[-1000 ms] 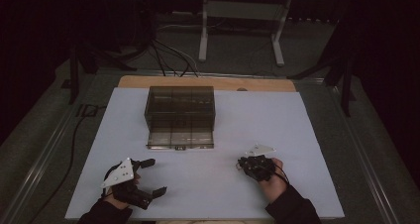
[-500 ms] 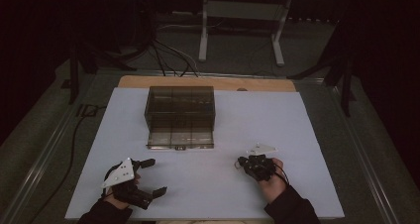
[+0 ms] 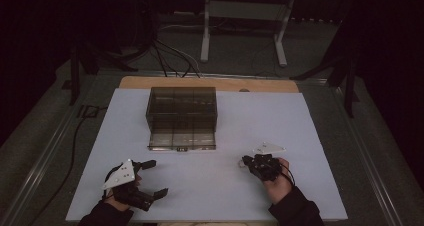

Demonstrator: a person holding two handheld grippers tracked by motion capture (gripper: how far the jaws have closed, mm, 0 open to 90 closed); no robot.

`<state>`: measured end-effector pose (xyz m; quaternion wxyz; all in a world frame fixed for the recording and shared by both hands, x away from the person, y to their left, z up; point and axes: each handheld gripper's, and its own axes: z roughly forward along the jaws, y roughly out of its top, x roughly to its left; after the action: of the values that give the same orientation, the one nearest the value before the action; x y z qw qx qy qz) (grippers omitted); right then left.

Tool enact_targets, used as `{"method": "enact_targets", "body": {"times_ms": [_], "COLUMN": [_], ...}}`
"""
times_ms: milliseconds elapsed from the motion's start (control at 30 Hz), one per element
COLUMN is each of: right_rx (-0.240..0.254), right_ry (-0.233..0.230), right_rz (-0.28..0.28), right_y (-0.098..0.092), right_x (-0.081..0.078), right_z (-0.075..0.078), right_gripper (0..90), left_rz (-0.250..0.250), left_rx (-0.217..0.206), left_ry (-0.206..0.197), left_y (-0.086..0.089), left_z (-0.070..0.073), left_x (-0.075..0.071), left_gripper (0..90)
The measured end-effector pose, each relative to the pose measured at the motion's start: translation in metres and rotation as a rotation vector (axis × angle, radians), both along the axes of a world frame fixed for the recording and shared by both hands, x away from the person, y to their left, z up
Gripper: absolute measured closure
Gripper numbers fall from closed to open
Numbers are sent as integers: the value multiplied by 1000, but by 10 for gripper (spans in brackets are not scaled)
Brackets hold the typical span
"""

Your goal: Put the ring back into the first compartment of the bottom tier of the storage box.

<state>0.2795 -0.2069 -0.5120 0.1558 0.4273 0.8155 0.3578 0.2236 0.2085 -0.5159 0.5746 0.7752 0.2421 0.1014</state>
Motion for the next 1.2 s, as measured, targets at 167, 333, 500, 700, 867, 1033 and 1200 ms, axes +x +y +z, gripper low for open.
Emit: {"method": "enact_targets", "body": {"times_ms": [167, 333, 500, 700, 867, 1033, 1200], "right_rx": [6, 11, 11, 10, 12, 10, 7], "right_ry": [-5, -13, -19, -23, -27, -25, -30], "right_rz": [-3, 0, -2, 4, 14, 25, 34], "right_y": [-1, 0, 1, 3, 6, 11, 16], "right_x": [1, 3, 4, 5, 7, 10, 11], "right_z": [3, 6, 9, 12, 14, 16, 17], "right_gripper": [871, 870, 871, 870, 870, 870, 870], "left_rz": [0, 1, 1, 2, 1, 1, 2], "left_rx": [1, 1, 1, 3, 5, 5, 2], "left_ry": [1, 1, 1, 1, 3, 2, 3], "left_y": [0, 0, 0, 0, 0, 0, 0], "left_z": [0, 0, 0, 0, 0, 0, 0], "left_x": [0, 0, 0, 0, 0, 0, 0], "left_gripper": [5, 5, 5, 5, 5, 5, 5]}}
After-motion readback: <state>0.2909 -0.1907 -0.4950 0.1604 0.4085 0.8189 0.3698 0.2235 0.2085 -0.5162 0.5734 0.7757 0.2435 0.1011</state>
